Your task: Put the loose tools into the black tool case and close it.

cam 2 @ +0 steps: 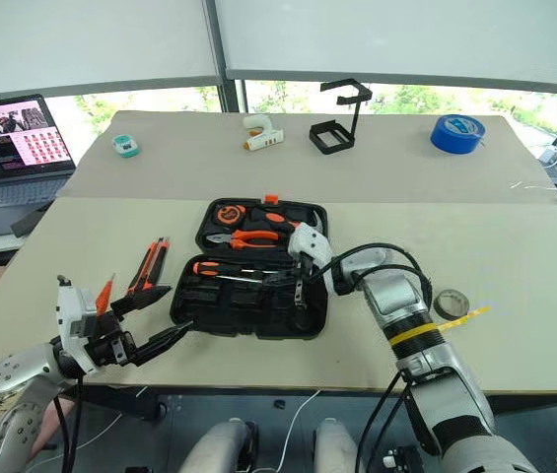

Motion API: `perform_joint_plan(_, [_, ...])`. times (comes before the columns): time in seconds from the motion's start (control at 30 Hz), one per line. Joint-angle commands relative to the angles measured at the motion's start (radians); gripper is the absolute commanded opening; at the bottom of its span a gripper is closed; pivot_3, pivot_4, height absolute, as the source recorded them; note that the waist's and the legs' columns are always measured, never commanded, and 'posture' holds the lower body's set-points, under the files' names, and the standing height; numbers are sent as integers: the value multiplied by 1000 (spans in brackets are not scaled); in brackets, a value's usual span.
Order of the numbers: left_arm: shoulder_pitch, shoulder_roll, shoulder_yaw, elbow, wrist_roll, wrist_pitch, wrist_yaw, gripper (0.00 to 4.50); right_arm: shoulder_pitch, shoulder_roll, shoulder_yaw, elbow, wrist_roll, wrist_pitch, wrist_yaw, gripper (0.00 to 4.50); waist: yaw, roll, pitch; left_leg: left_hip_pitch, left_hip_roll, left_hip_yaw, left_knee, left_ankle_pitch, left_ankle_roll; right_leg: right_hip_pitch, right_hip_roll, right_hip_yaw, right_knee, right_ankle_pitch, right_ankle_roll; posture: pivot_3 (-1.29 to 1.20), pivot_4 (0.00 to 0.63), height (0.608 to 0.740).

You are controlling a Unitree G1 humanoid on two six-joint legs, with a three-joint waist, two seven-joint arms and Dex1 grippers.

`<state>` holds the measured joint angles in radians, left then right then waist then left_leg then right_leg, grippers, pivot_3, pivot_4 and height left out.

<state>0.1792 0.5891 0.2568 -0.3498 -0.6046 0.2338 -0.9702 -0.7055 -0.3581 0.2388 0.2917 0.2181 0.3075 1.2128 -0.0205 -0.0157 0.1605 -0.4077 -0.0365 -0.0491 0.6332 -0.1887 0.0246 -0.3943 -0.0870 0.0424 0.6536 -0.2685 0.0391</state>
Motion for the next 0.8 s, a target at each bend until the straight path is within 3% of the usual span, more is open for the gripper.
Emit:
perform_joint_plan(0.03, [9,-3,16,-25,-5,-29,2,4500,-26,-7,-17,26,-33,-76,-41,50,1,0,0,0,0,0,0,0,0,0,0,0,0,0,0,0,150,740])
perform_joint_plan(0.33, [-10,2,15,-6,0,-40,1,4500,-13,11,76,114,-150,-175,-64,50,-1,0,0,1,0,1,-1,0,0,0,0,0,-1,0,0,0,150,740])
perform_joint_plan(0.6, [-8,3,28,-2,7,-46,2,4500,-17,19,122,115,-210,-92,-88,50,-10,0,0,3,1,1,-2,0,0,1,1,0,-1,0,0,0,150,740])
perform_joint_plan(0.8, [47,-13,92,-29,-3,-52,50,4500,8,24,-30,40,-78,-208,-115,50,-18,-1,0,5,1,0,-5,0,-1,4,1,0,-4,1,-1,0,150,740])
